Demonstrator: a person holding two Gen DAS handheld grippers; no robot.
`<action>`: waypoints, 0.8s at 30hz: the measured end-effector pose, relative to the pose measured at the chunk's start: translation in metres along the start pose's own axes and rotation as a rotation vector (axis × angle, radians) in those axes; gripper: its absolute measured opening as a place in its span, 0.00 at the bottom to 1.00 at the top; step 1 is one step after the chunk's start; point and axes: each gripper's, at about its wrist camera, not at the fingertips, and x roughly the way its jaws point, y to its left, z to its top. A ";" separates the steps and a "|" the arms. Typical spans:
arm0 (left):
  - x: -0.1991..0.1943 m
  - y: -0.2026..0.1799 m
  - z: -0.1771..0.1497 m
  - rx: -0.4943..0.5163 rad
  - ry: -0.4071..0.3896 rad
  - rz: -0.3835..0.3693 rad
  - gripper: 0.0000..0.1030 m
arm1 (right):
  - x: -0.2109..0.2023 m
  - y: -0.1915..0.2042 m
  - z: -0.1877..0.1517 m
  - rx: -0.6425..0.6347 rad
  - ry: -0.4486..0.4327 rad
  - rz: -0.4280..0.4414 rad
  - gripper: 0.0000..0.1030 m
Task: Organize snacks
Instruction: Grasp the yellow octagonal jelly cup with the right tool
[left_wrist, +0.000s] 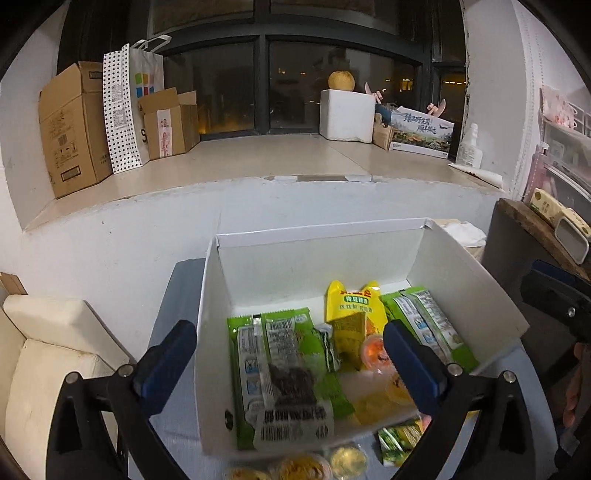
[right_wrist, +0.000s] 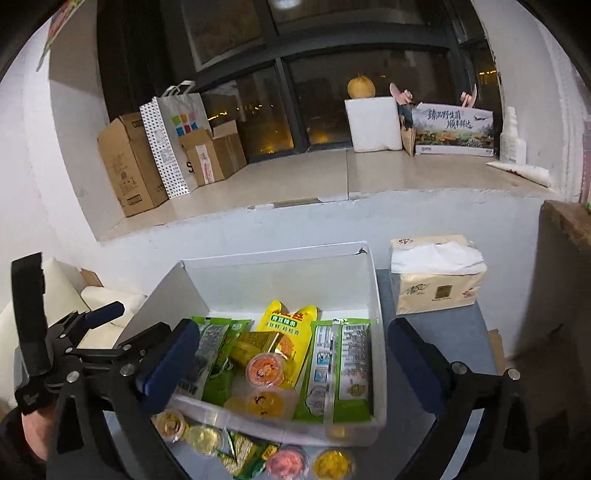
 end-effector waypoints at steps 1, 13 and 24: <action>-0.007 -0.001 -0.003 0.003 -0.002 -0.003 1.00 | -0.007 0.000 -0.004 -0.004 0.003 -0.004 1.00; -0.105 -0.019 -0.105 -0.047 -0.017 -0.076 1.00 | -0.079 -0.027 -0.116 0.043 0.089 -0.042 1.00; -0.144 -0.036 -0.168 -0.047 0.023 -0.082 1.00 | -0.034 -0.023 -0.145 0.024 0.166 -0.090 1.00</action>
